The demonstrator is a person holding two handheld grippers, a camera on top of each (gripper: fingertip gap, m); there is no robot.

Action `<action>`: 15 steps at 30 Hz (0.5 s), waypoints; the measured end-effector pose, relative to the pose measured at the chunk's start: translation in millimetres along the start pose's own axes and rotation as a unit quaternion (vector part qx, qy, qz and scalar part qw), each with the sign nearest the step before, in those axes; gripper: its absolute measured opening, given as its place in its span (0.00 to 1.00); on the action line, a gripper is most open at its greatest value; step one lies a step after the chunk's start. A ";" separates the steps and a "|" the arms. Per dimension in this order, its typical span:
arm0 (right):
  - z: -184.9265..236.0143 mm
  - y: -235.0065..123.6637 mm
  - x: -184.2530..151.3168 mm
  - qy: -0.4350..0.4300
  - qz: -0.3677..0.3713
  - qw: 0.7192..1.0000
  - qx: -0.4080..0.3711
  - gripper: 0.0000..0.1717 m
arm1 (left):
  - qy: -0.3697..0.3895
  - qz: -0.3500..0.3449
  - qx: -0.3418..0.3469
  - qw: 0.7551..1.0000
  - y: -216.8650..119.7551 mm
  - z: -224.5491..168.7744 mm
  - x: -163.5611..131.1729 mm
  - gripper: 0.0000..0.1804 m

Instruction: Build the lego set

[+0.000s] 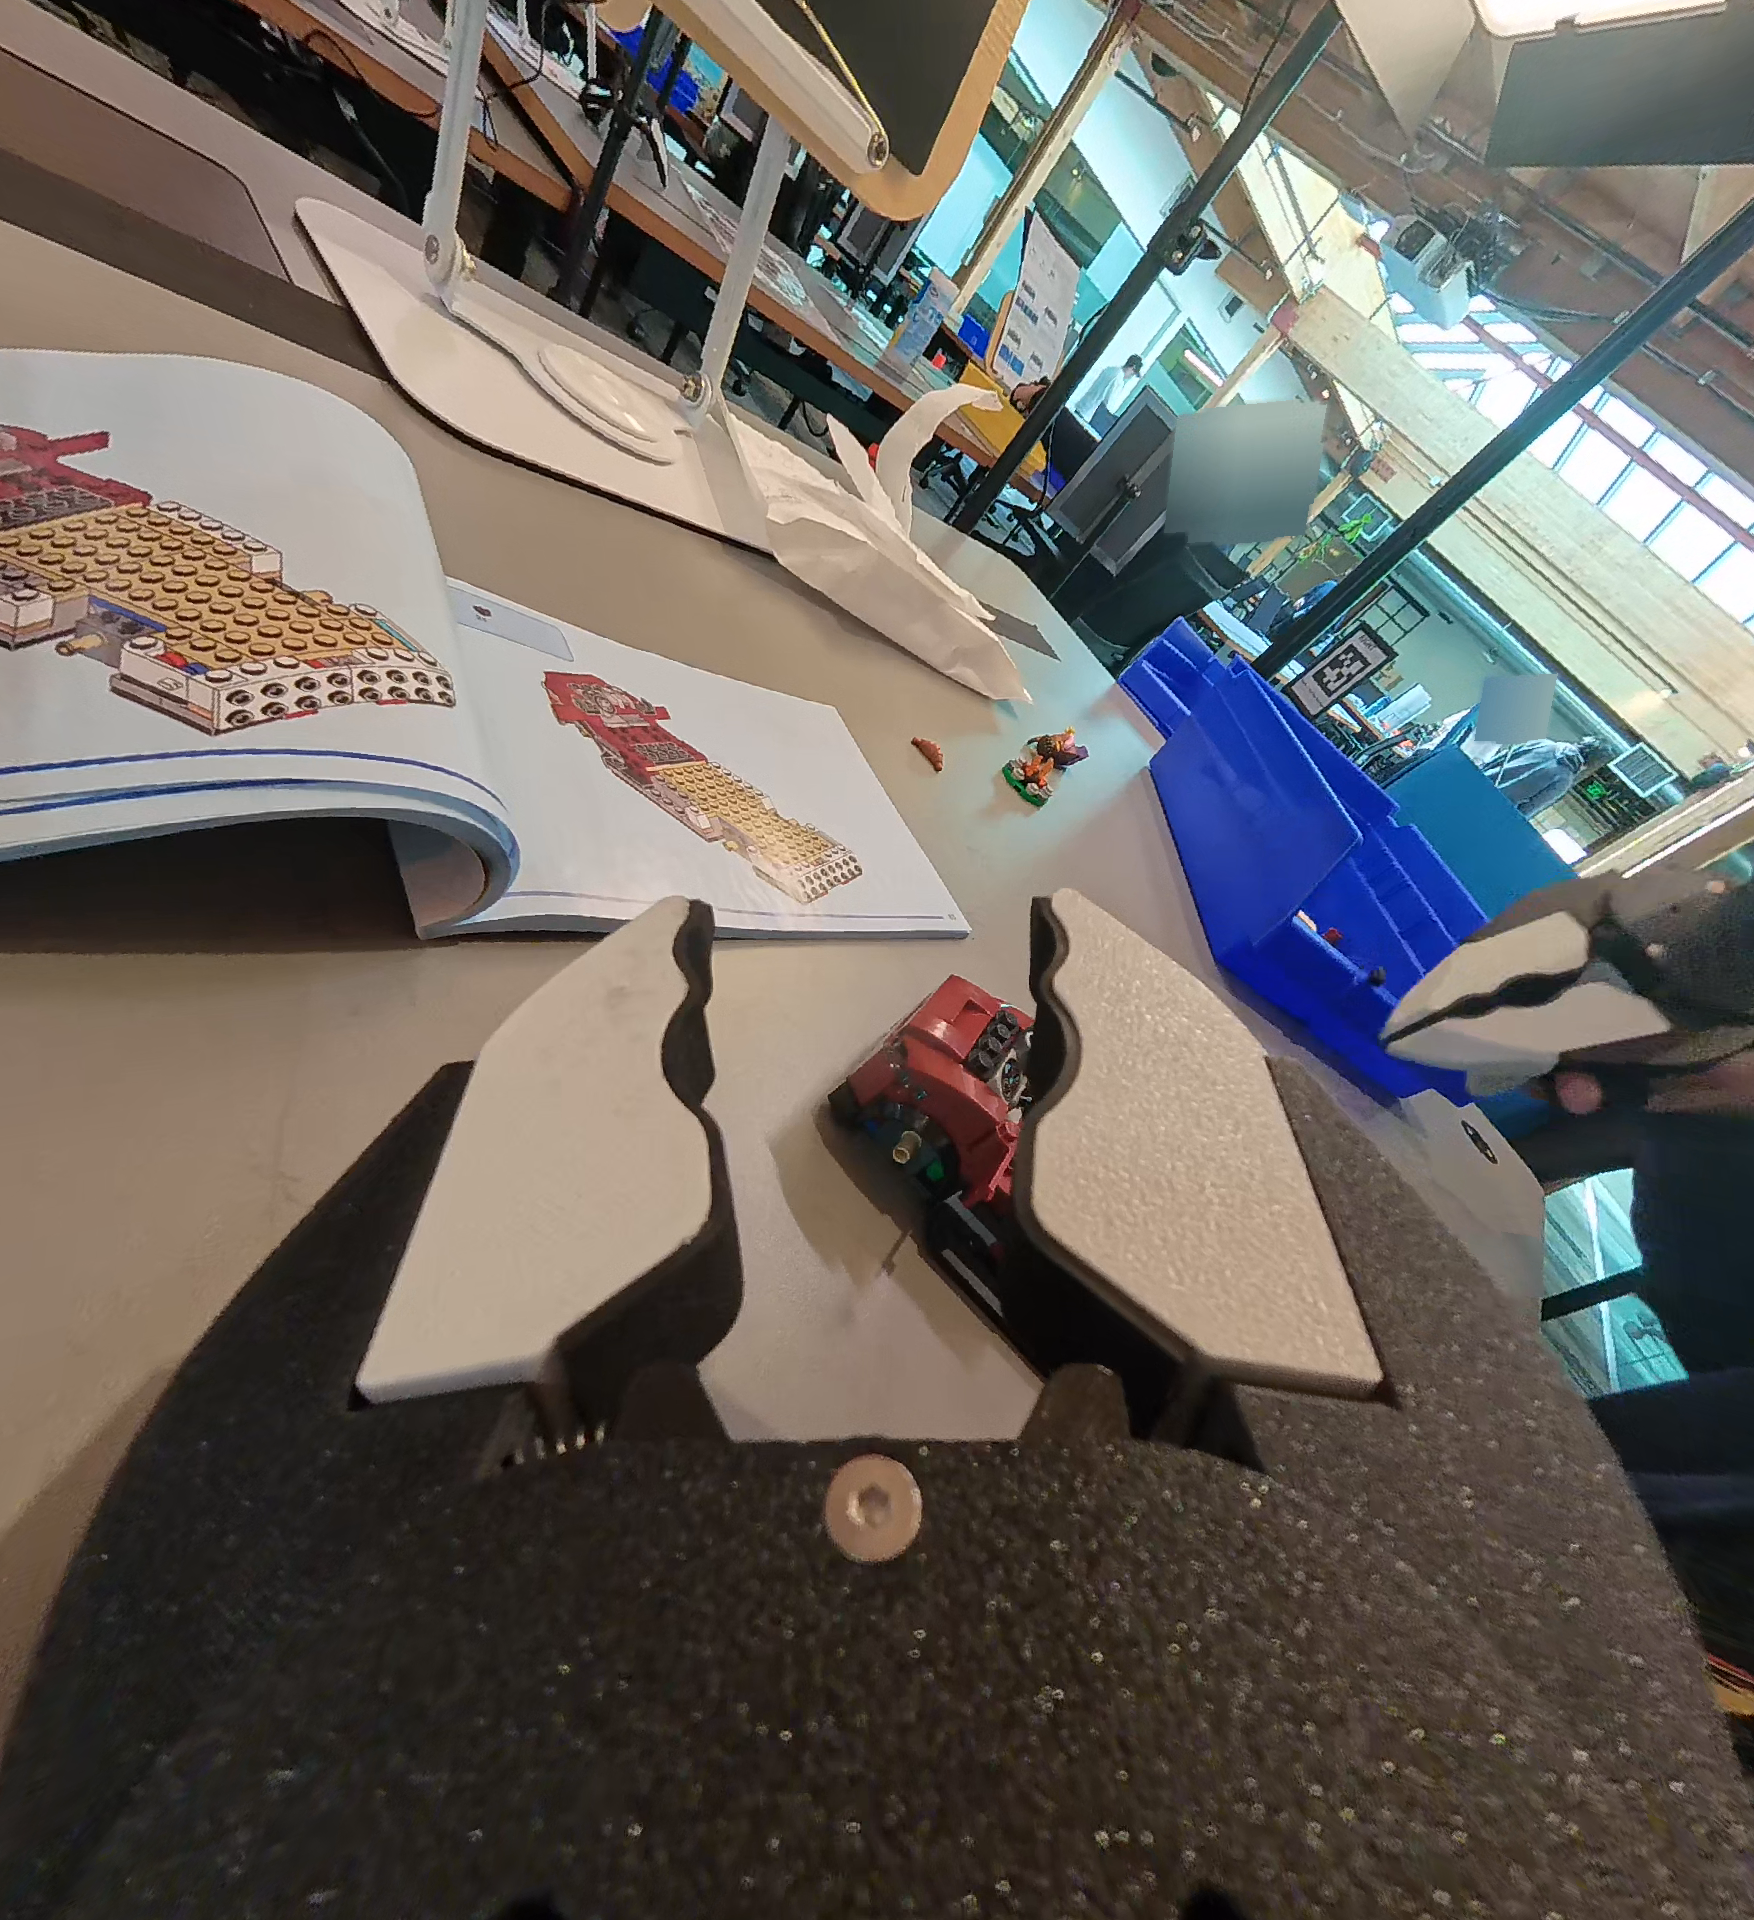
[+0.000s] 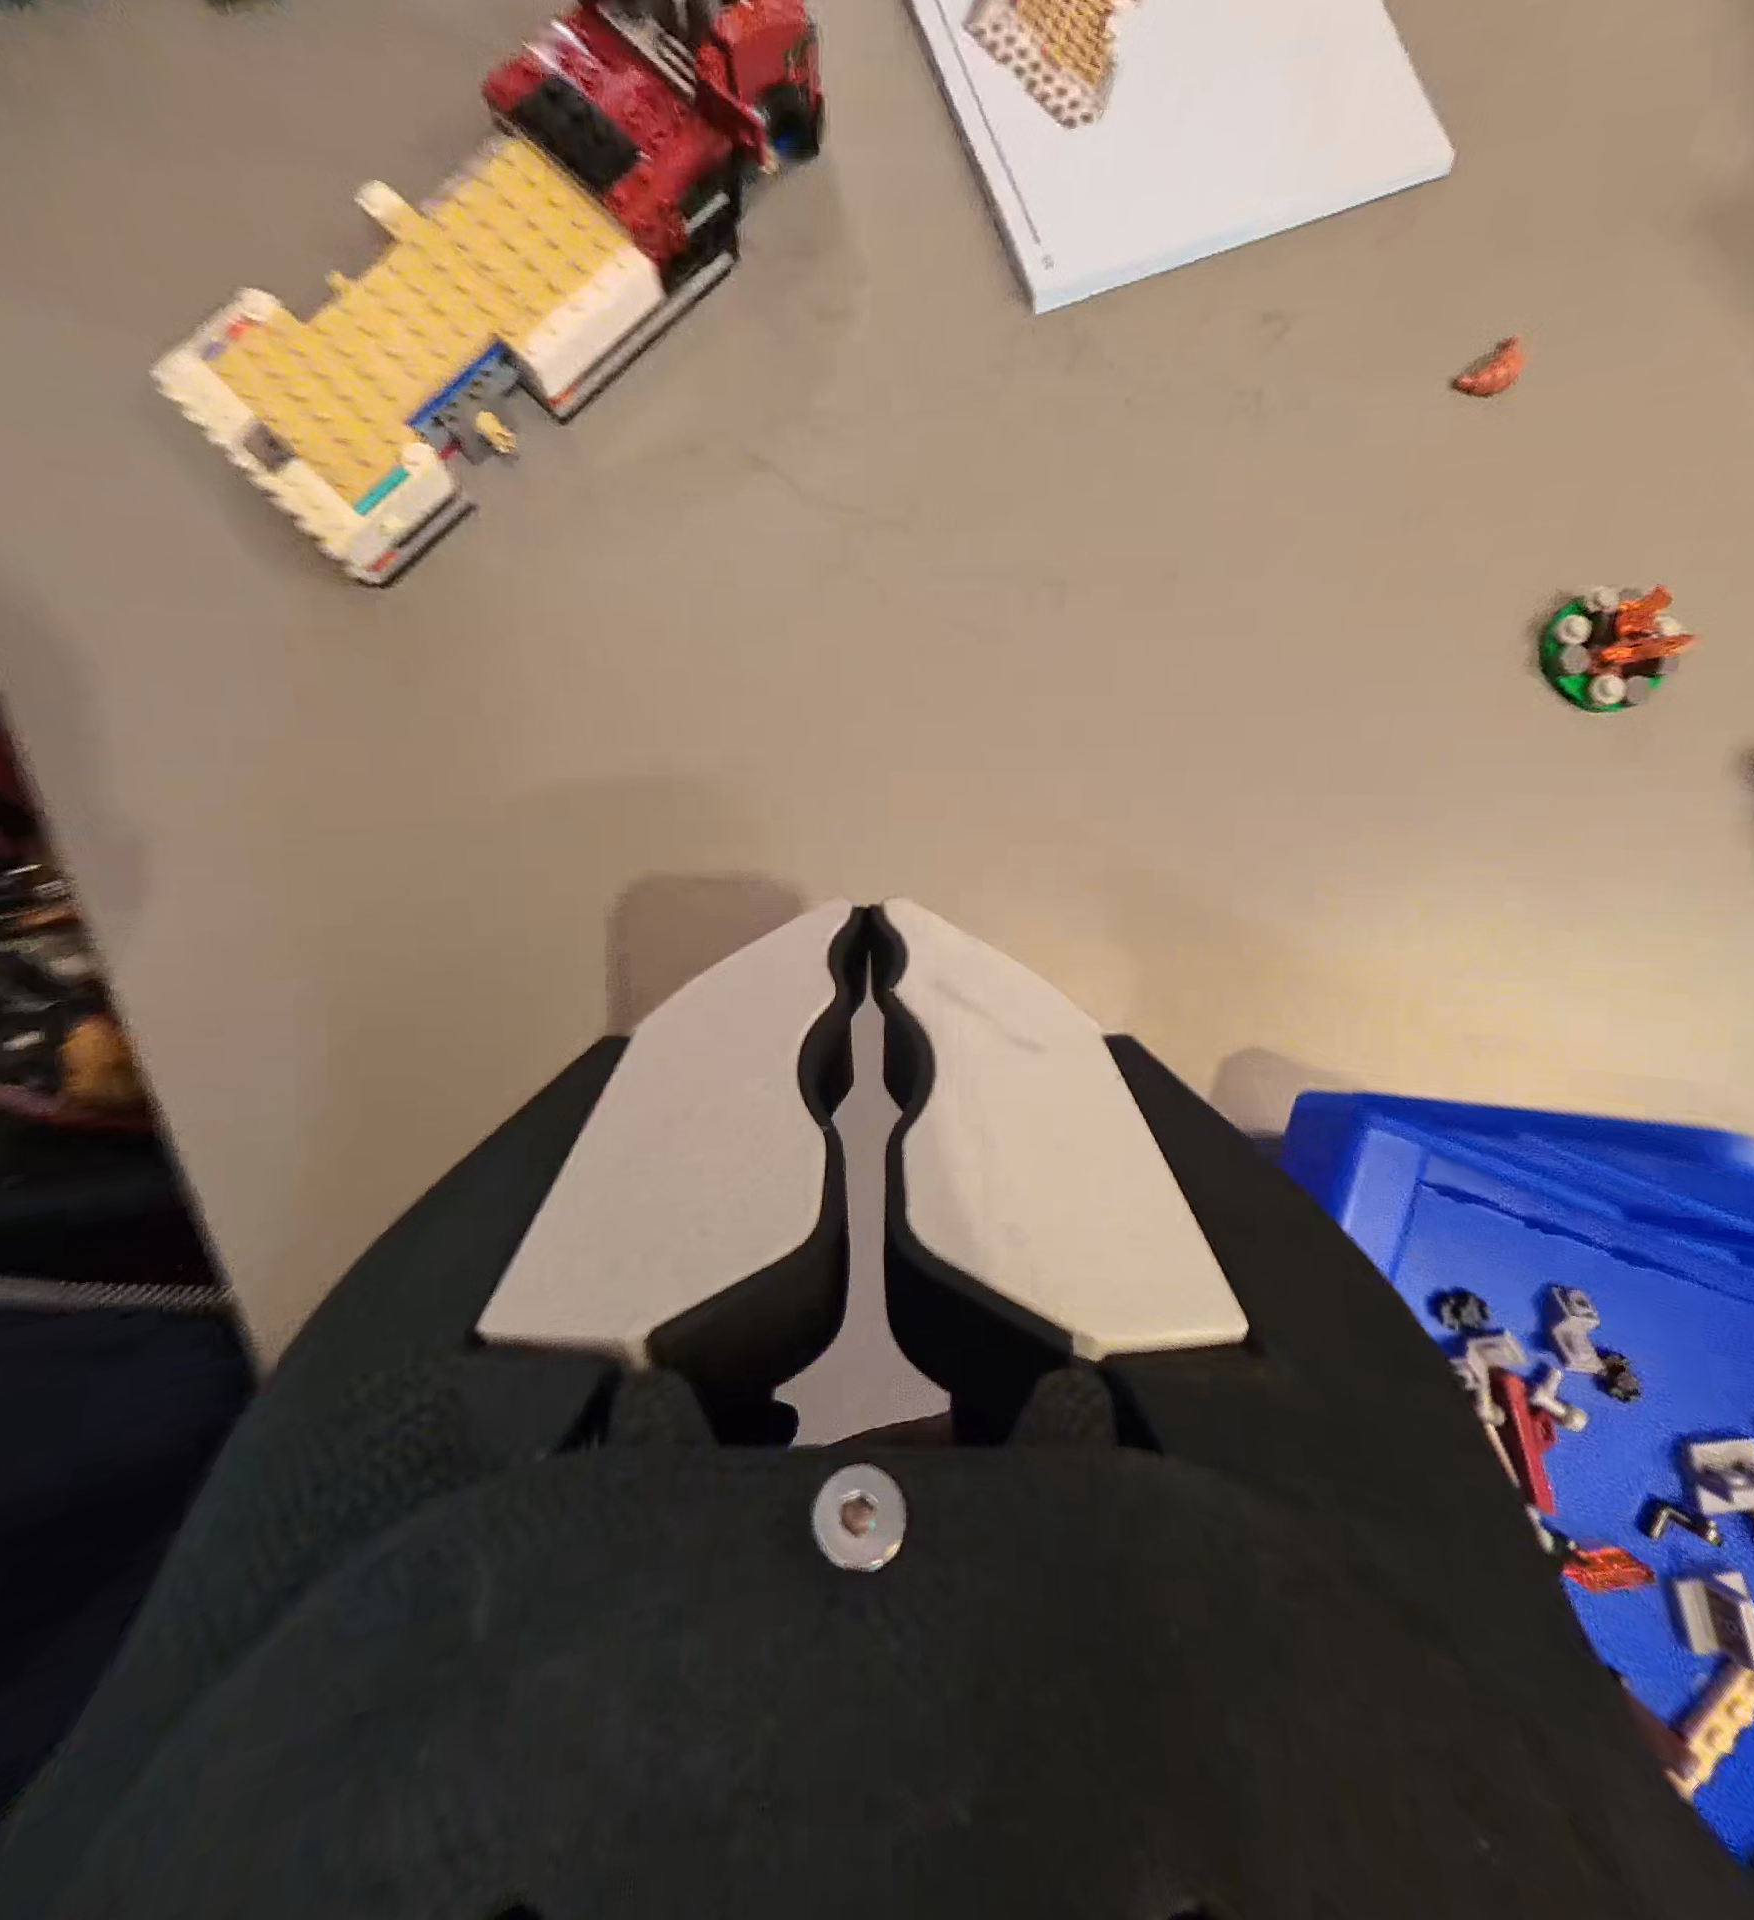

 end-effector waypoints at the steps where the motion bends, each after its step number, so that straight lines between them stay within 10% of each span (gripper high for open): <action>1: 1.7 7.8 0.3 0.001 -0.004 1.000 -0.022 0.00 | 0.001 -0.003 0.000 1.000 -0.8 -0.3 0.2 0.33; 15: -38.4 -94.6 -69.7 0.075 -0.026 0.981 -0.177 0.00 | -0.006 0.003 0.002 1.000 -0.5 0.6 -1.1 0.33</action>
Point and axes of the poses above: each gripper's, where its closed fingertips meet, y out along the fingers, x out of its top, z = x × y across the jaws, the point moved 5 cm from there along -y, back along the fingers, and after that the axes turned 7 degrees about z, right-handed, at the moved point
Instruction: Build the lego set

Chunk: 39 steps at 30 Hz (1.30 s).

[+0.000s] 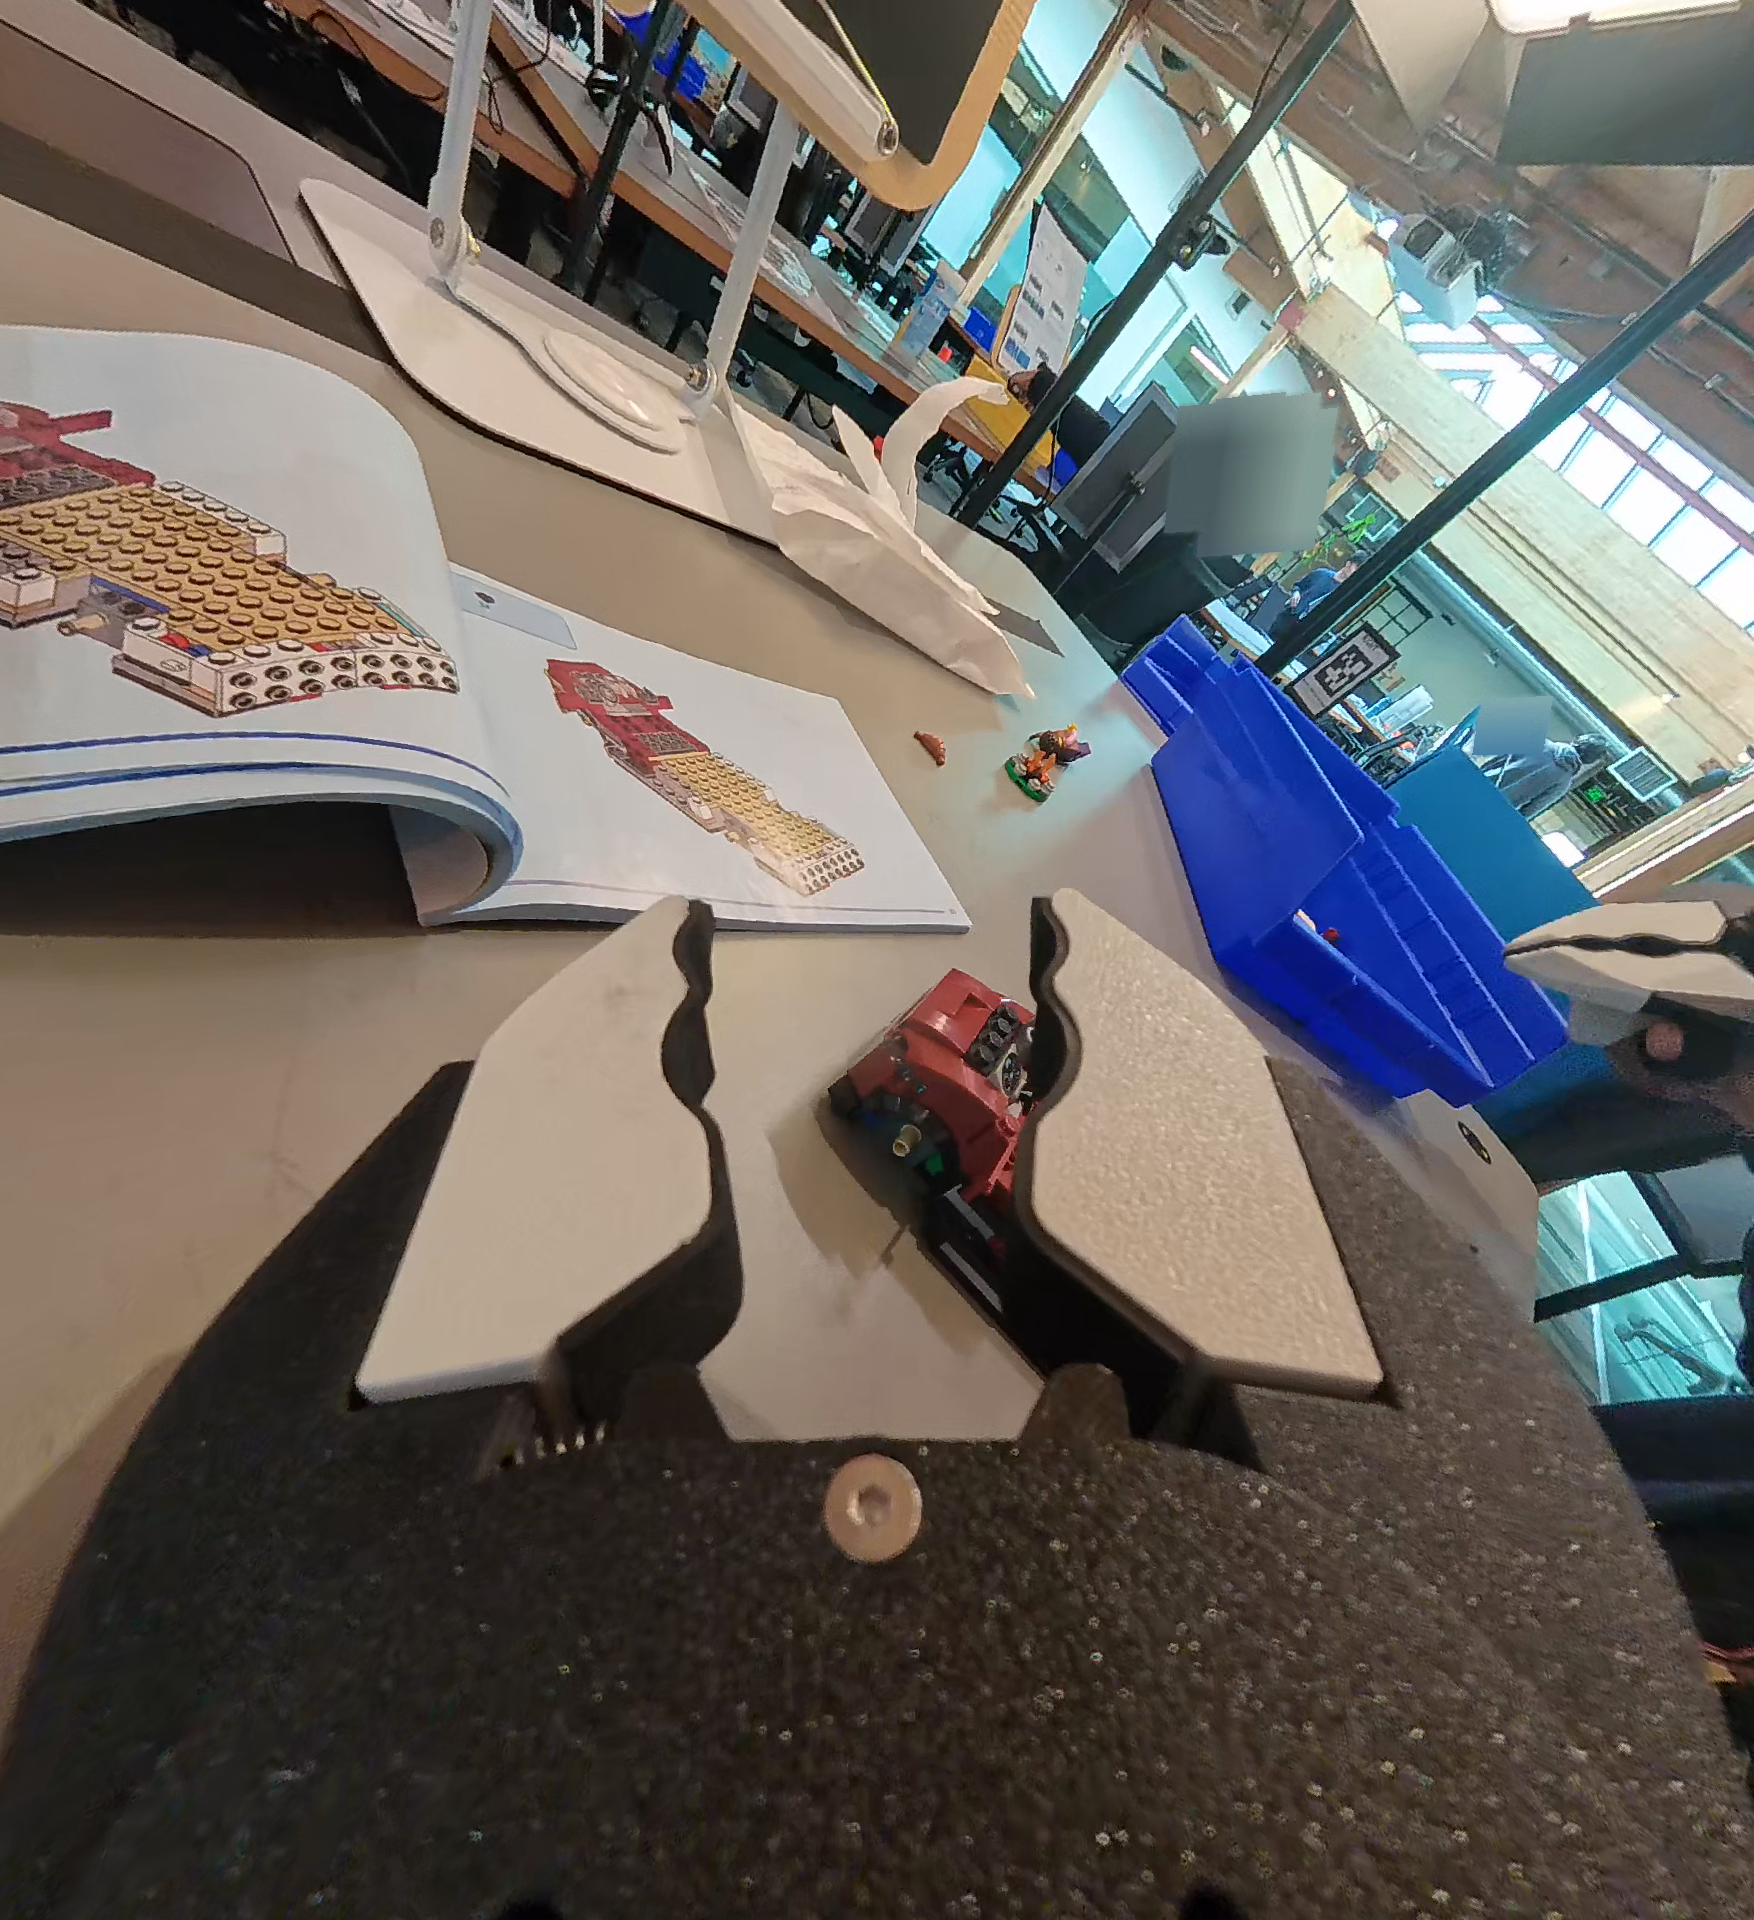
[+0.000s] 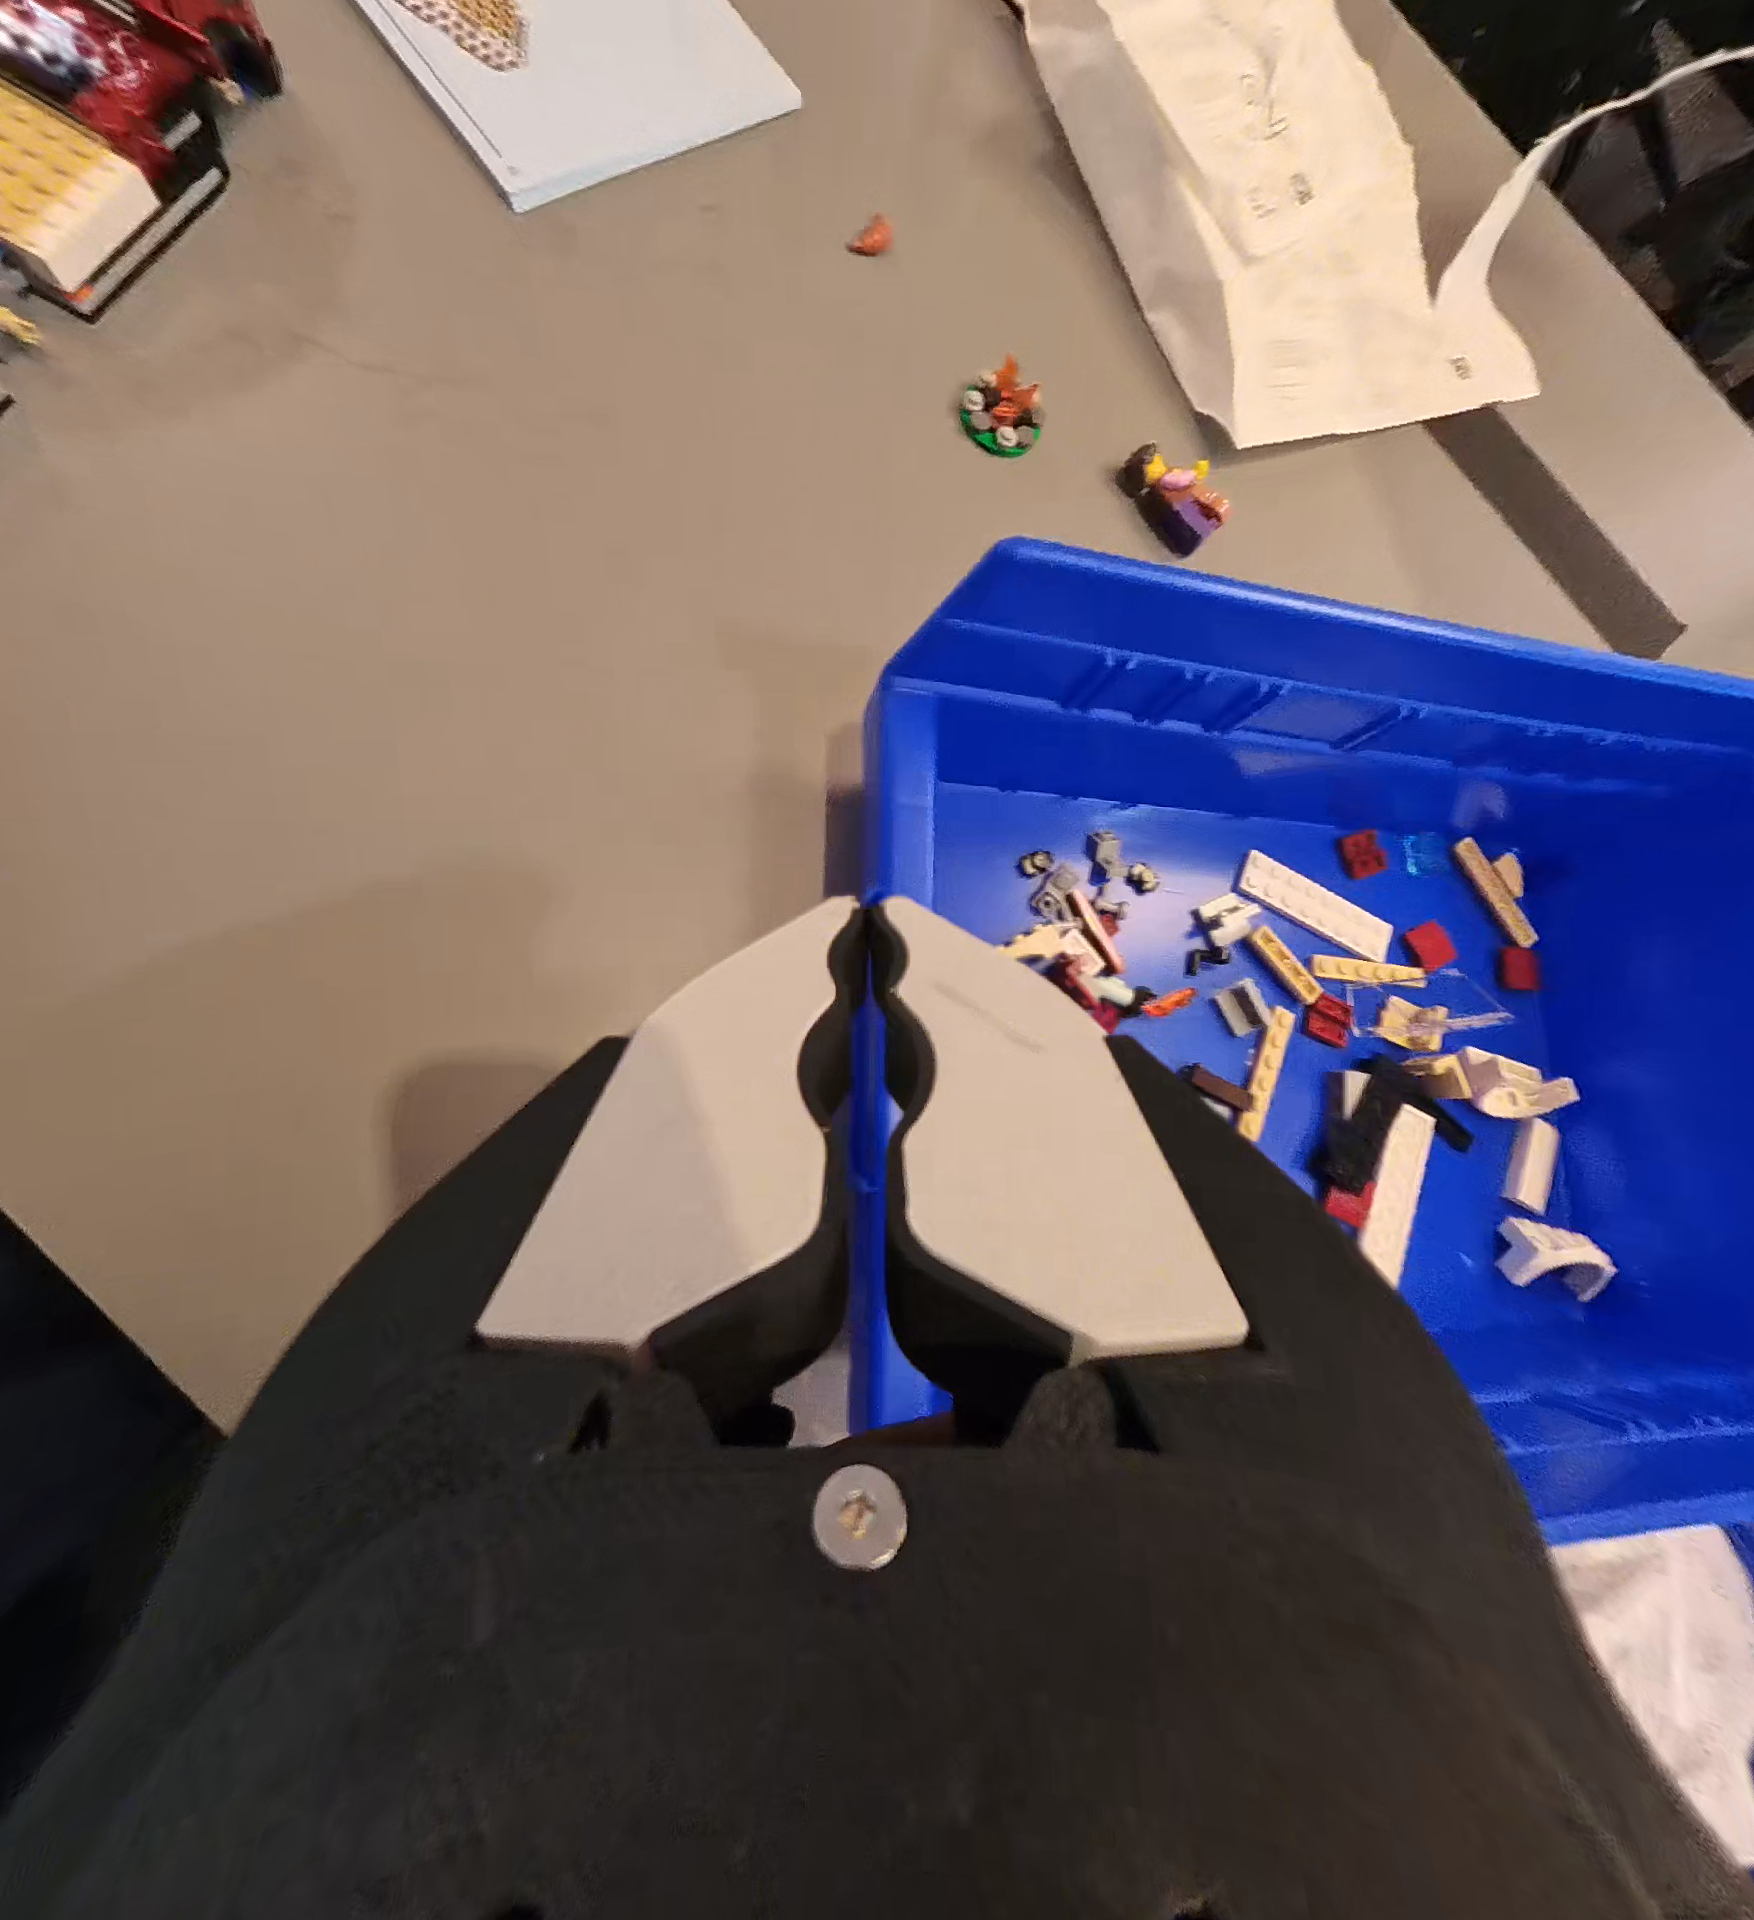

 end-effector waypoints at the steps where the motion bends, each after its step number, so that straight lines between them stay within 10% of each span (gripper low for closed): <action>1: -2.1 -1.3 0.3 -0.006 0.000 1.000 -0.003 0.00 | -0.001 -0.002 0.001 1.000 -0.5 0.3 0.3 0.33; 11: 15.1 -54.1 -89.9 0.135 -0.045 0.988 -0.059 0.00 | -0.008 0.005 -0.003 1.000 1.5 1.9 0.5 0.33; 24: 113.4 1.0 -126.6 0.146 0.051 0.985 0.076 0.13 | 0.011 0.004 0.014 1.000 1.8 -0.9 -0.6 0.32; 39: 130.2 90.0 -9.2 0.042 0.018 0.994 0.100 0.05 | 0.007 0.014 0.016 1.000 4.4 0.2 -1.4 0.32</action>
Point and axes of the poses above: each gripper's, where its closed fingertips meet, y out along the fingers, x out of its top, z = x × y across the jaws, the point moved 5 cm from there along -y, back along the fingers, and after that the axes turned 7 degrees about z, right-handed, at the moved point
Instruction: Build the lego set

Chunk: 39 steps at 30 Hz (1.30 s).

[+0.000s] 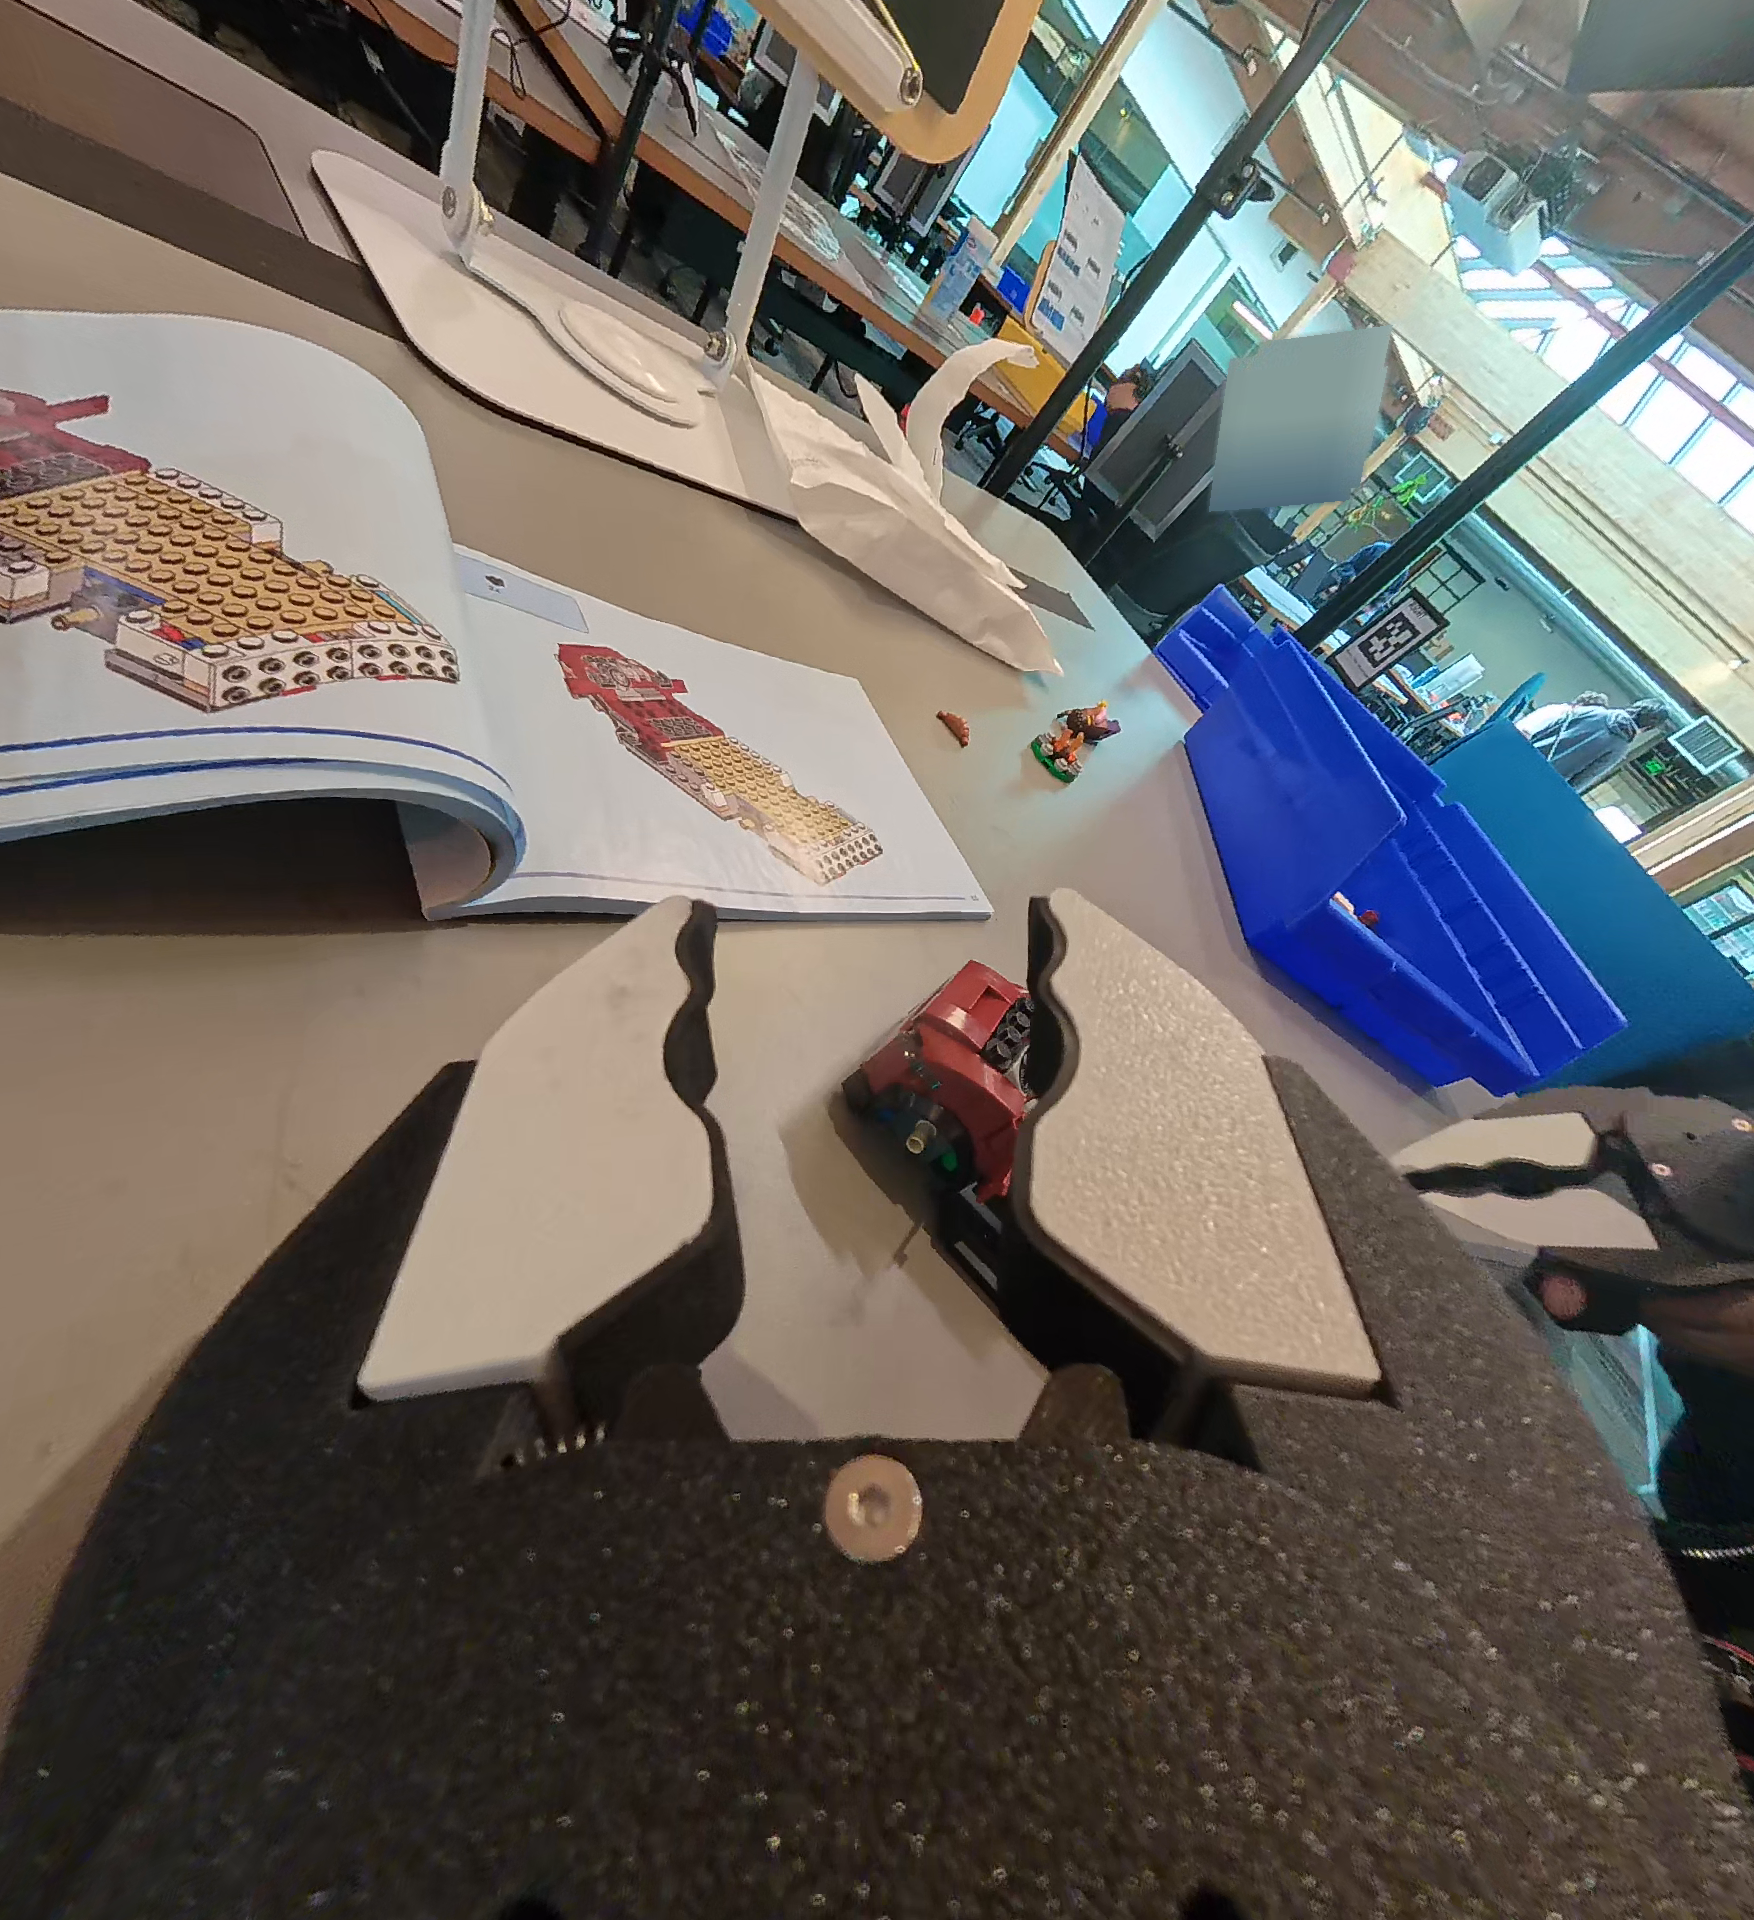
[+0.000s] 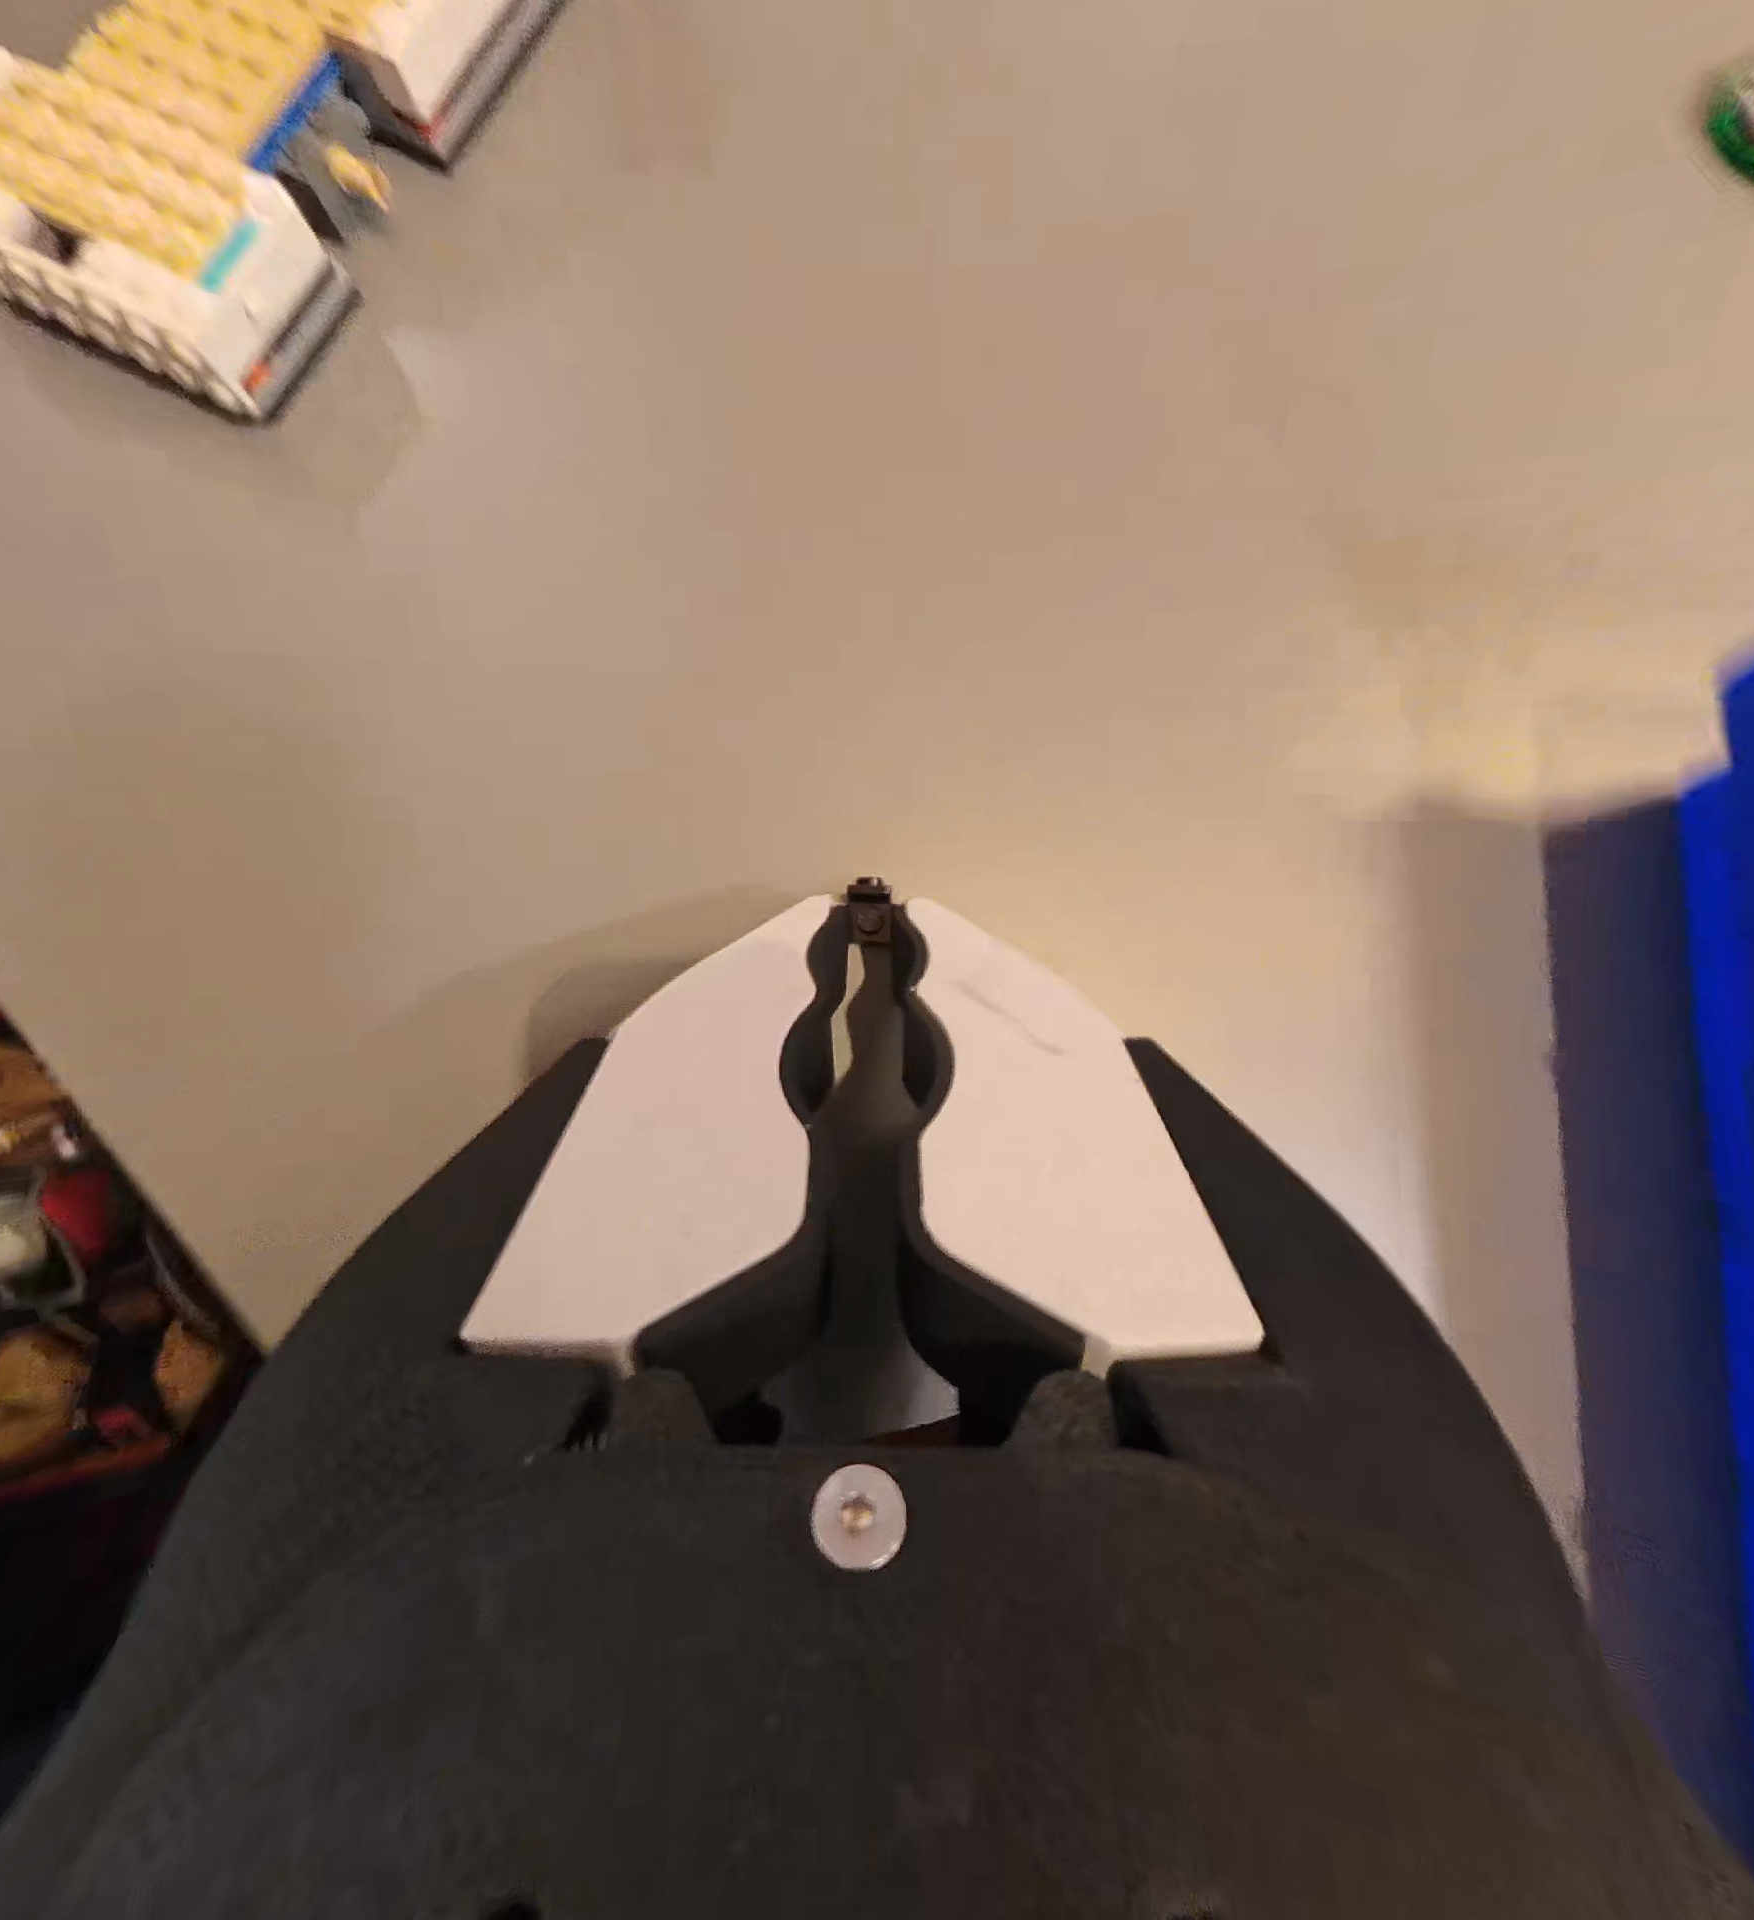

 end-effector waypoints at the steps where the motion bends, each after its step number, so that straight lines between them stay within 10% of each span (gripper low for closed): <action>1: 3.5 8.8 13.0 -0.017 -0.003 1.000 0.009 0.05 | -0.001 -0.003 -0.002 1.000 -0.8 0.0 0.4 0.32; 8: 15.0 42.7 61.4 -0.064 -0.024 0.997 0.041 0.05 | -0.011 -0.027 -0.010 1.000 -6.6 1.4 3.2 0.32; 26: 10.4 37.9 65.9 -0.052 -0.056 0.997 0.019 0.31 | -0.011 -0.030 0.009 0.999 -5.6 3.3 3.6 0.32; 39: 9.9 25.3 65.6 -0.038 -0.102 0.993 0.052 0.31 | -0.007 0.006 0.025 1.000 3.6 4.2 0.3 0.32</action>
Point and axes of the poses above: each gripper's, where its closed fingertips meet, y out along the fingers, x out of its top, z = x × y across the jaws, the point moved 5 cm from there along -y, back along the fingers, and after that the axes turned 7 degrees about z, right-handed, at the moved point
